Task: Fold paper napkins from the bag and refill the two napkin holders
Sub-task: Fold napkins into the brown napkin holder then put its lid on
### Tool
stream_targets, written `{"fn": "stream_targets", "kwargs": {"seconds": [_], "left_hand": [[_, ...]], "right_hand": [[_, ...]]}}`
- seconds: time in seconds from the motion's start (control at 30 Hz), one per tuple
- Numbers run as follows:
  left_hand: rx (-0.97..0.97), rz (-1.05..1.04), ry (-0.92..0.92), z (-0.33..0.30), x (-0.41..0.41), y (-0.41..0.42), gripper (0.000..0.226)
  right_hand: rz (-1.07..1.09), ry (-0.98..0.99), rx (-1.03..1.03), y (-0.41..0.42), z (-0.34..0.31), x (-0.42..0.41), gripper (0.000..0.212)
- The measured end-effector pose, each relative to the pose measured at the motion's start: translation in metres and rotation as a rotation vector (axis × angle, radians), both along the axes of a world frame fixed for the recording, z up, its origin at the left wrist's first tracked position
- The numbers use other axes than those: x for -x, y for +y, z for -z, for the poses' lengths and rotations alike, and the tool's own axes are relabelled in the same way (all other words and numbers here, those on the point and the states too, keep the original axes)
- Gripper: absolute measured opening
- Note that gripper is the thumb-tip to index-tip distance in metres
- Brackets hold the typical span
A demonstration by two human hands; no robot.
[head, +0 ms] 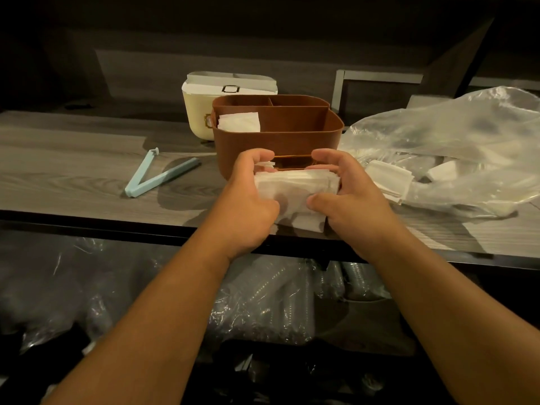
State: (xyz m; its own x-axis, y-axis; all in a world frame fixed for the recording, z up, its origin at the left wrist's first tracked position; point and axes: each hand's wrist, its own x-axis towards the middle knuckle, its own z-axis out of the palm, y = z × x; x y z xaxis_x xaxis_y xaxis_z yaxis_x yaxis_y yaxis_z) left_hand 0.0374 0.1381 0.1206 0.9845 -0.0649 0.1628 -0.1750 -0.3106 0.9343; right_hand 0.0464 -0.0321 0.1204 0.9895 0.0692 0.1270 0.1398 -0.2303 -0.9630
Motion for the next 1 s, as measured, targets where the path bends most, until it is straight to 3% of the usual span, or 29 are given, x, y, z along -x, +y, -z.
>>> {"fn": "stream_targets", "kwargs": {"seconds": [0.23, 0.37, 0.87, 1.0], "left_hand": [[0.105, -0.069, -0.087, -0.003, -0.007, -0.005, 0.071], [0.072, -0.023, -0.045, 0.003, -0.007, -0.002, 0.066], [-0.091, 0.025, -0.188, 0.009, -0.003, -0.002, 0.043], [-0.112, 0.02, -0.22, -0.01, -0.002, 0.003, 0.04]], "right_hand": [[0.032, -0.029, -0.051, 0.008, -0.005, -0.002, 0.072], [0.048, 0.034, 0.035, 0.007, 0.0, -0.001, 0.069], [0.034, -0.125, 0.399, 0.001, 0.005, 0.011, 0.048], [0.033, -0.118, 0.324, -0.007, -0.018, 0.009, 0.053]]}}
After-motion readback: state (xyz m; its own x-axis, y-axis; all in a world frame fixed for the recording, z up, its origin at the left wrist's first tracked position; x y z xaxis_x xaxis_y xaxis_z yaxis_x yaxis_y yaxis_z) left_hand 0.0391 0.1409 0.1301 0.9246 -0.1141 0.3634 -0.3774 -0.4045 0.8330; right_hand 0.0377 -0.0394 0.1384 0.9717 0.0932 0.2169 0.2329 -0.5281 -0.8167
